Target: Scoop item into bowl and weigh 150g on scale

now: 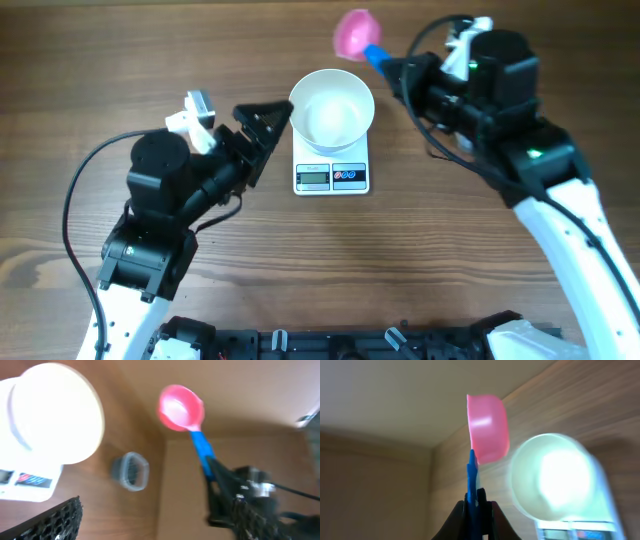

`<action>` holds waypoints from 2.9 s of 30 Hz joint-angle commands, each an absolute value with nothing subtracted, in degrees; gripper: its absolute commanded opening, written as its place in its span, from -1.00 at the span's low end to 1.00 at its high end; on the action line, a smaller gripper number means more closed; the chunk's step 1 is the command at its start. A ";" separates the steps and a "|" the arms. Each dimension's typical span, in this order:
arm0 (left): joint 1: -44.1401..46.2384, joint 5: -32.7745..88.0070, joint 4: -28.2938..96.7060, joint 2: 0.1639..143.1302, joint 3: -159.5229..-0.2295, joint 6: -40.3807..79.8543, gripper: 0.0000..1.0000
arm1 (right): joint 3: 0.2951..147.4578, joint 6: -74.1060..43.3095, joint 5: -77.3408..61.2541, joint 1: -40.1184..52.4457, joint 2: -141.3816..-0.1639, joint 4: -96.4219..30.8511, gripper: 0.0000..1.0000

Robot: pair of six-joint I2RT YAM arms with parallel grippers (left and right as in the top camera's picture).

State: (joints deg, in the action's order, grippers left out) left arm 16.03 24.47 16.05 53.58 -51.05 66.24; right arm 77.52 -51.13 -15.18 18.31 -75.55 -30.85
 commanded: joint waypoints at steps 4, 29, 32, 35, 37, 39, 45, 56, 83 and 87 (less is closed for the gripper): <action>16.29 23.81 26.44 53.28 -51.40 60.16 0.93 | 78.32 -46.46 -7.94 13.21 -71.22 -42.30 -0.91; 17.74 18.96 44.27 56.23 -64.20 34.13 0.69 | 79.59 -24.29 3.38 12.45 -63.94 -50.59 -0.91; 19.18 15.92 54.37 61.52 -73.93 28.77 0.68 | 81.84 -22.76 3.38 11.53 -64.51 -51.16 -0.91; 22.68 15.49 64.69 69.76 -84.64 23.59 0.62 | 86.76 -20.95 3.16 9.61 -66.06 -53.67 -0.91; 25.58 14.72 67.70 74.15 -88.60 22.68 0.62 | 90.48 -20.12 3.16 8.21 -67.26 -56.51 -0.91; 29.23 13.98 67.05 77.76 -89.73 22.72 0.79 | 94.08 -19.42 3.18 6.72 -68.60 -59.70 -0.91; 35.38 13.98 64.53 84.09 -89.73 23.14 -0.92 | 95.42 -17.45 3.16 4.14 -69.93 -64.31 -0.91; 37.01 -1.23 63.29 87.18 -87.94 34.20 -0.92 | 95.35 -17.65 -1.28 4.14 -72.14 -63.72 -0.91; 44.03 -12.95 25.61 87.46 -55.77 46.11 -0.92 | 95.35 -18.11 -1.39 4.14 -72.34 -63.26 -0.91; 44.05 -12.95 25.43 88.05 -55.64 46.11 -0.92 | 95.35 -18.13 -1.41 4.14 -72.44 -63.09 -0.91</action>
State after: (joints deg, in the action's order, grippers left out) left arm 43.92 -10.50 25.87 87.15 -56.07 44.75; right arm 94.56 -18.09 -0.62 4.29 -72.01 -63.42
